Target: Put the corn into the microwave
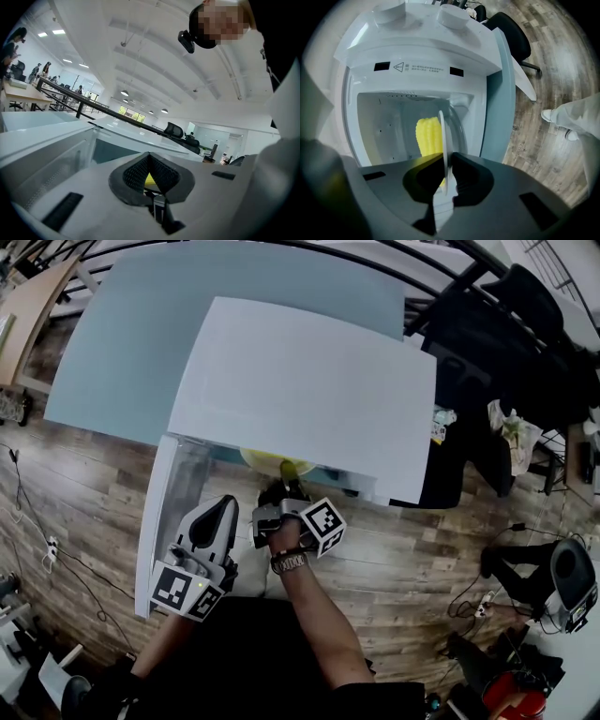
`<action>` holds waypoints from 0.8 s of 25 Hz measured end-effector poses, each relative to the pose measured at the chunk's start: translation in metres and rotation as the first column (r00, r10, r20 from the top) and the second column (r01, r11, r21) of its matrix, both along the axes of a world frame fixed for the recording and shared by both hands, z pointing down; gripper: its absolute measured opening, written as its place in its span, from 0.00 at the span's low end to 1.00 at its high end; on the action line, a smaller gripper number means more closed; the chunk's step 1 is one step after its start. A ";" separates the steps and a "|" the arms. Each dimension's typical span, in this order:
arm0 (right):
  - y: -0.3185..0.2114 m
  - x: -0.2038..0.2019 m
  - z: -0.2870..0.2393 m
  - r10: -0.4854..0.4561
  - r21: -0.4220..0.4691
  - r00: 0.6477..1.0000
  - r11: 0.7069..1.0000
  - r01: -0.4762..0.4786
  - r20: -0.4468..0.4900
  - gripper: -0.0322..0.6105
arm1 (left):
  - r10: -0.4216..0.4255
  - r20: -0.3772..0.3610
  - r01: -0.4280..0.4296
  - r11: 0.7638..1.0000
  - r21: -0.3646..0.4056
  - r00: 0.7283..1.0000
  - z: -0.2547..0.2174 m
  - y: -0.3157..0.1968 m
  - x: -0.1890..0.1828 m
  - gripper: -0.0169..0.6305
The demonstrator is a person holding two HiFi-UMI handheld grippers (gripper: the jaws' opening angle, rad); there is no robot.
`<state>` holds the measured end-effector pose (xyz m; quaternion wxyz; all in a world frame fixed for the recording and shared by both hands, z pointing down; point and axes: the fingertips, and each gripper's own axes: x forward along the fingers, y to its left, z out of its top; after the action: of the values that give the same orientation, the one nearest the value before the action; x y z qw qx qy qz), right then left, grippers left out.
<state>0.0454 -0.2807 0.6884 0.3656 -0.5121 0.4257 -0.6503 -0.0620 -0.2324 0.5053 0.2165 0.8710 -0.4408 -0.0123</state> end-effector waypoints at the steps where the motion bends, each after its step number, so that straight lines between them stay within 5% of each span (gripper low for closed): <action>1: -0.002 0.000 0.001 0.001 -0.003 1.000 1.000 -0.001 0.000 0.10 | 0.001 0.000 -0.001 1.000 -0.003 1.000 0.001 -0.001 0.001 0.03; 20: -0.020 0.004 0.017 0.008 -0.068 1.000 0.998 -0.008 0.002 0.11 | 0.007 -0.006 -0.007 1.000 -0.022 1.000 0.009 -0.008 0.008 0.03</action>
<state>0.0492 -0.3002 0.7056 0.3510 -0.5252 0.4009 -0.6635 -0.0538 -0.2409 0.5143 0.2272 0.8702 -0.4372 -0.0093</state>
